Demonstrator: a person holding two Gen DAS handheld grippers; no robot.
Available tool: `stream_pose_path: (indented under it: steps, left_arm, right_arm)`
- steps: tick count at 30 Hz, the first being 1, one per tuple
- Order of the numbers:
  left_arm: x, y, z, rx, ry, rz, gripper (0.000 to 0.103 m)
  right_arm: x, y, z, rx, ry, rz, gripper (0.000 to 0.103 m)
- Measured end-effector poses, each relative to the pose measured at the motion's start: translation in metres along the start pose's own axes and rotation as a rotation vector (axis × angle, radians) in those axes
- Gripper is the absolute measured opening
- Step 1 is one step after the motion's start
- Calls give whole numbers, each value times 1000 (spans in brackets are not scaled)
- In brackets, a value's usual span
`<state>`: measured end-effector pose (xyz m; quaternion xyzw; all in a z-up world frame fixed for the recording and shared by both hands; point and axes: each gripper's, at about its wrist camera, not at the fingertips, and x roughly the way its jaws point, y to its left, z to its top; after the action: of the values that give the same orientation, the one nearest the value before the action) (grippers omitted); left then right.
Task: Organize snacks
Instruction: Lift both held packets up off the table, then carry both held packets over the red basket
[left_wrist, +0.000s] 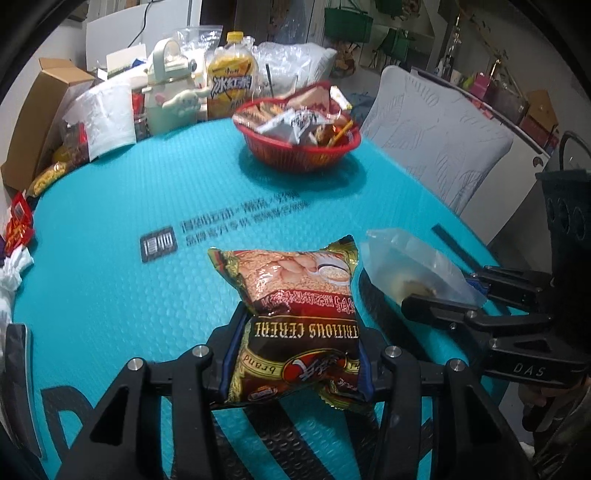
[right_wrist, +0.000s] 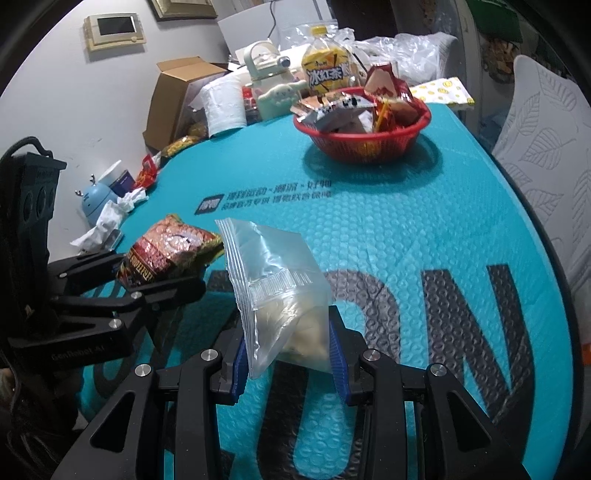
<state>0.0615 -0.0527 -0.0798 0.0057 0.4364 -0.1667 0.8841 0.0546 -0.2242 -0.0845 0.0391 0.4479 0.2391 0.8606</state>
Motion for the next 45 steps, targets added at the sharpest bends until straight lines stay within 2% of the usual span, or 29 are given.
stream_pose_path:
  steps: [6,23,37,45]
  left_arm:
    - [-12,1,17,-18,-28,-42,48]
    - [-32,2,98,31,-179,-23,48]
    - [-1,13,173,41,-222,-22,48]
    - [34,19,206,64,-200,-3,48]
  right_arm:
    - [-13,2,15,-34,-37,-9,36]
    - [-40,-2,87,-82,-173,-18,36]
    - [-27,-33,160,-104,-257,-66,36]
    - [-10,-54,190,-123,-285,-134,36]
